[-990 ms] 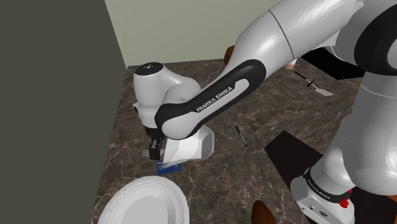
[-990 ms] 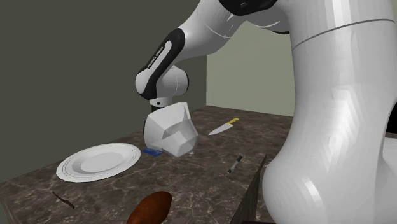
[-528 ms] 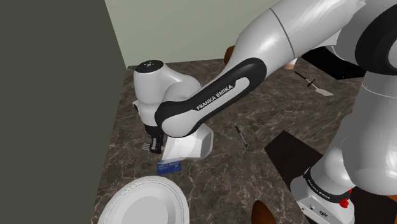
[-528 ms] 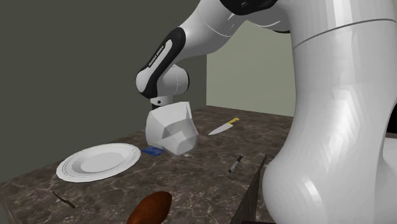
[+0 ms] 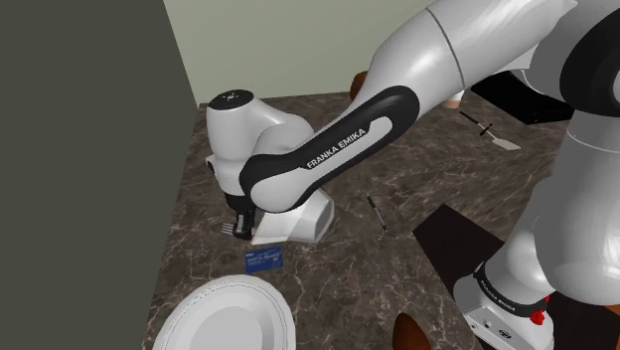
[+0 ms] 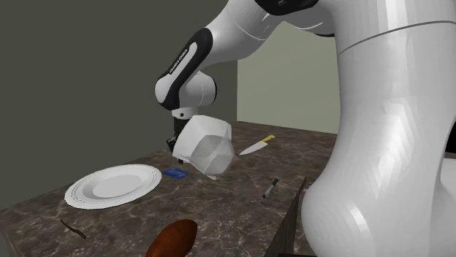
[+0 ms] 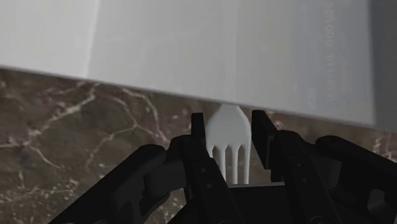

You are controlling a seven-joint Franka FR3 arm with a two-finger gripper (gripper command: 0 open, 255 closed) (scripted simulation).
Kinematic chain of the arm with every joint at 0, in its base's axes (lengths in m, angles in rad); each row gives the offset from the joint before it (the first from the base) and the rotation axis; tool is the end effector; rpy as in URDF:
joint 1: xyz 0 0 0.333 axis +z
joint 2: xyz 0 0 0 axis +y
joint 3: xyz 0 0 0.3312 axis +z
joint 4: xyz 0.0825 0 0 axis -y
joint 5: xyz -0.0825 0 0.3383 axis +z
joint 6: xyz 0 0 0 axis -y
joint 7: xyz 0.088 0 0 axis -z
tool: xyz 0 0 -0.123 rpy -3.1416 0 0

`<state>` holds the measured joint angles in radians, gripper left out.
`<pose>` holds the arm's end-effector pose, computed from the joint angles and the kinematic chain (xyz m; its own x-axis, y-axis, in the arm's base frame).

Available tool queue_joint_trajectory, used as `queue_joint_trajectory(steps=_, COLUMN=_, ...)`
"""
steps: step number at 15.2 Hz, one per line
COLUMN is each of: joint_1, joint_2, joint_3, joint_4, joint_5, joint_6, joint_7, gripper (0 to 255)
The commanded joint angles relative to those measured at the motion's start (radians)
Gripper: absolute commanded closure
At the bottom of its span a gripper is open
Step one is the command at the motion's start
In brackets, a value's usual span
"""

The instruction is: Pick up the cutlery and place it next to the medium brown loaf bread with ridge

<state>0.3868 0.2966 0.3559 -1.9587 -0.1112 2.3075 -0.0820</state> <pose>0.4404 0.3834 0.3673 0.6367 0.7675 0.0747 0.7700 -0.6380 -0.0084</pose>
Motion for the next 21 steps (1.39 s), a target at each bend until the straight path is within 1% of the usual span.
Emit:
queue_joint_trajectory(steps=1, joint_1=-0.001, joint_2=-0.014, joint_3=0.004, joint_4=0.005, joint_5=0.007, joint_6=-0.019, joint_7=-0.003, gripper=255)
queue_joint_trajectory(steps=11, joint_1=-0.01, joint_2=-0.077, joint_3=0.014, joint_4=0.064, joint_5=0.039, joint_6=-0.137, joint_7=-0.023, gripper=255)
queue_joint_trajectory(steps=21, joint_1=-0.014, joint_2=-0.122, joint_3=0.019, joint_4=0.146, joint_5=0.061, joint_6=-0.26, joint_7=-0.035, gripper=255)
